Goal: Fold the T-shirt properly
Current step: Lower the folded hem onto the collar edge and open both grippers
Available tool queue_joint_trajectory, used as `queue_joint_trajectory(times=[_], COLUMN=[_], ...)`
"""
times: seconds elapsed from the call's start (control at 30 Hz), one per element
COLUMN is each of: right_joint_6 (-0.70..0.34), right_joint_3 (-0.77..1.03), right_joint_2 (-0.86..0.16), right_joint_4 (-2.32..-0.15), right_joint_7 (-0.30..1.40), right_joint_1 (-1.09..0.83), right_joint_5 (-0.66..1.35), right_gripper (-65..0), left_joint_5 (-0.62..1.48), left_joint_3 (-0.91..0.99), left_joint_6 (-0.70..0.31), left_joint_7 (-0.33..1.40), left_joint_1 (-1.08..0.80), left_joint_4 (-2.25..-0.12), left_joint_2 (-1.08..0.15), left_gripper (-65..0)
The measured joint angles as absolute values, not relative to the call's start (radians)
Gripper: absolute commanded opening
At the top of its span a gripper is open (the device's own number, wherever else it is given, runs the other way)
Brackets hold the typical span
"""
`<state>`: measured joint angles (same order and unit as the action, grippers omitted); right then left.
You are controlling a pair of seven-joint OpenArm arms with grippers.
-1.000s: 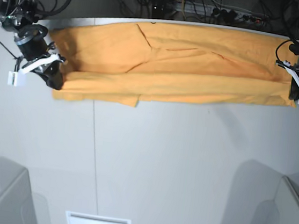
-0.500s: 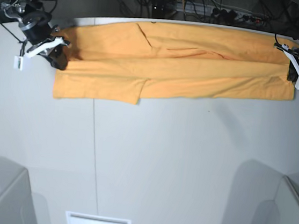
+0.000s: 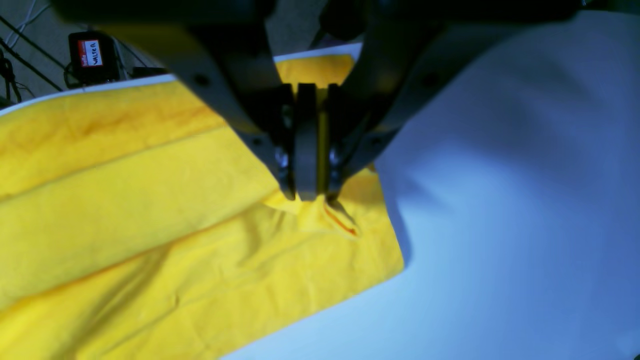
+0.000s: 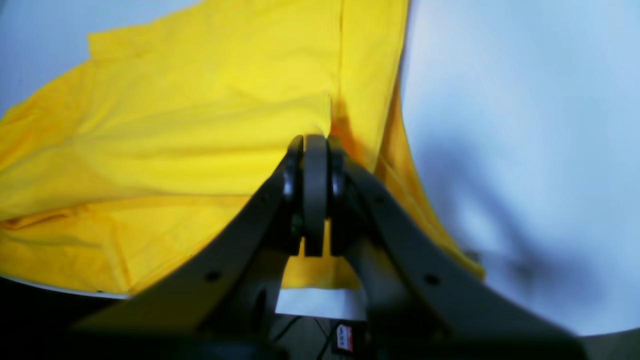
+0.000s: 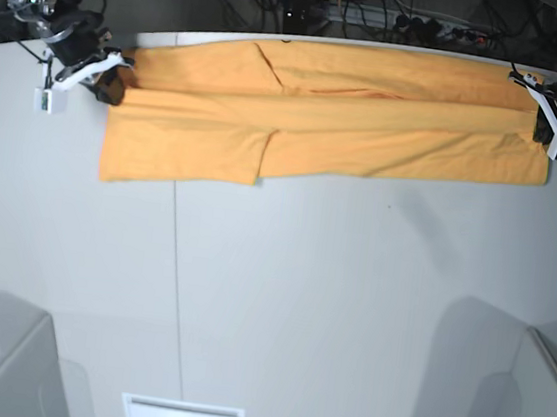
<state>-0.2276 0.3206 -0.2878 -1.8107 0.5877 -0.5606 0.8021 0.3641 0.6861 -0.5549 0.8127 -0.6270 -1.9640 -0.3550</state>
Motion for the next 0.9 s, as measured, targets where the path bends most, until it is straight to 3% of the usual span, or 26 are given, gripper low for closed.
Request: queue_joint_trajectory(times=[0.33, 0.43, 0.57, 0.67, 0.83, 0.9], right_joint_6=[-0.228, -0.228, -0.228, -0.226, -0.228, -0.224], right_joint_3=[0.314, 0.314, 0.317, 0.321, 0.395, 0.412], right_joint_2=[-0.288, -0.288, -0.288, -0.288, -0.271, -0.254], right_joint_4=[-1.772, -1.773, -1.781, -1.821, -1.976, -2.004], right_joint_7=[0.588, 0.588, 0.585, 0.584, 0.579, 0.568], right_joint_1=[-0.578, -0.583, -0.609, -0.629, -0.68, -0.675], right_joint_5=[0.804, 0.804, 0.803, 0.799, 0.799, 0.797], right_gripper=[-65.0, -65.0, -44.4, -41.4, -41.4, -41.7], left_joint_5=[0.364, 0.363, 0.353, 0.353, 0.364, 0.369], left_joint_3=[0.685, 0.686, 0.689, 0.693, 0.801, 0.812], left_joint_6=[-0.555, -0.555, -0.554, -0.555, -0.554, -0.548], left_joint_7=[0.813, 0.813, 0.817, 0.817, 0.82, 0.82], left_joint_1=[-0.651, -0.651, -0.652, -0.653, -0.648, -0.643], left_joint_4=[-1.959, -1.959, -1.959, -1.959, -1.962, -1.964], left_joint_2=[-0.358, -0.358, -0.358, -0.358, -0.355, -0.353], left_gripper=[-63.2, -44.4, -21.9, -11.4, -11.5, -21.4])
